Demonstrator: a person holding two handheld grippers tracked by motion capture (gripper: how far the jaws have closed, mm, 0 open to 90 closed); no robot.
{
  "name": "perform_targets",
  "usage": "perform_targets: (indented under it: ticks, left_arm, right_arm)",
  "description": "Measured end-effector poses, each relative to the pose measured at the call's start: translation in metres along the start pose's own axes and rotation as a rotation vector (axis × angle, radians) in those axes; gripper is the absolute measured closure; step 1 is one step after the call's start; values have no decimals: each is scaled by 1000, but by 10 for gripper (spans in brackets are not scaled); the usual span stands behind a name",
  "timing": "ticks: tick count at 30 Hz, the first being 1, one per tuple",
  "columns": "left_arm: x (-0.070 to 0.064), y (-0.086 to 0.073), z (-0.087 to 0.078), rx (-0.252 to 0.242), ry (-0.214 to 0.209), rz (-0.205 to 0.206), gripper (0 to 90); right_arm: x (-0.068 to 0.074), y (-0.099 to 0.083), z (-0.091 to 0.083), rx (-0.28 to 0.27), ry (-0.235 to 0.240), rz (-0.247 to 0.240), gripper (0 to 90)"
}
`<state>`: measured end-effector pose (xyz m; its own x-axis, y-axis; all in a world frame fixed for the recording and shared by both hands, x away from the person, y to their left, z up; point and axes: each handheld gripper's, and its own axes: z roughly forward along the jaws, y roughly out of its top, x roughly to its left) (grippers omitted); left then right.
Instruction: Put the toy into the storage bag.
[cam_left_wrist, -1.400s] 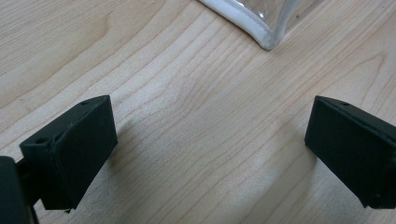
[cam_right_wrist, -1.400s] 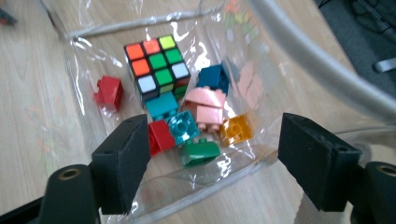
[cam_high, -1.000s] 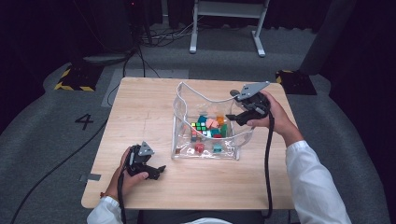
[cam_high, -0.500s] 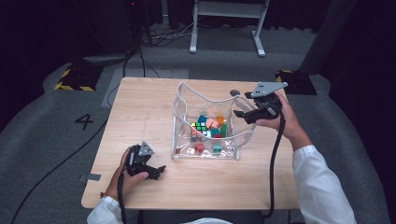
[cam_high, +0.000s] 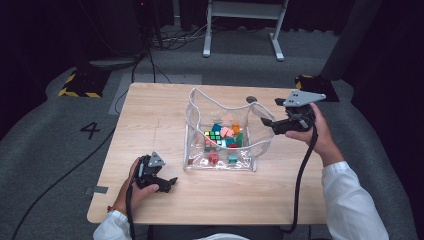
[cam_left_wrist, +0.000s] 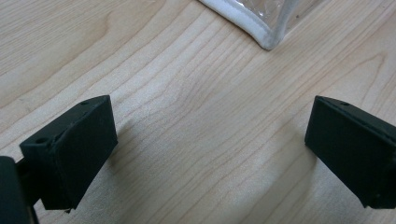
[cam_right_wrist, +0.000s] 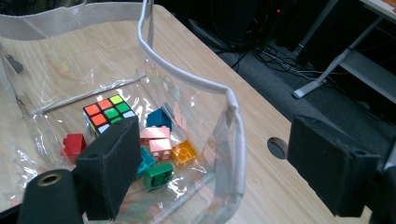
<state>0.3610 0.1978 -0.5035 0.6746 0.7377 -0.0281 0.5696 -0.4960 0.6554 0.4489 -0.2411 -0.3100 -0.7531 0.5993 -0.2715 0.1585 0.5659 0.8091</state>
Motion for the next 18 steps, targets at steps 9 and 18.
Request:
perform_targets:
  ticks: [9,18]
  left_arm:
    - [0,0,0,0,0,0,24]
    - [0,0,0,0,0,0,24]
  right_arm:
    - [-8,-13,-19,-47,-33,43,176]
    - [-11,-31,-27,-46,-53,84,178]
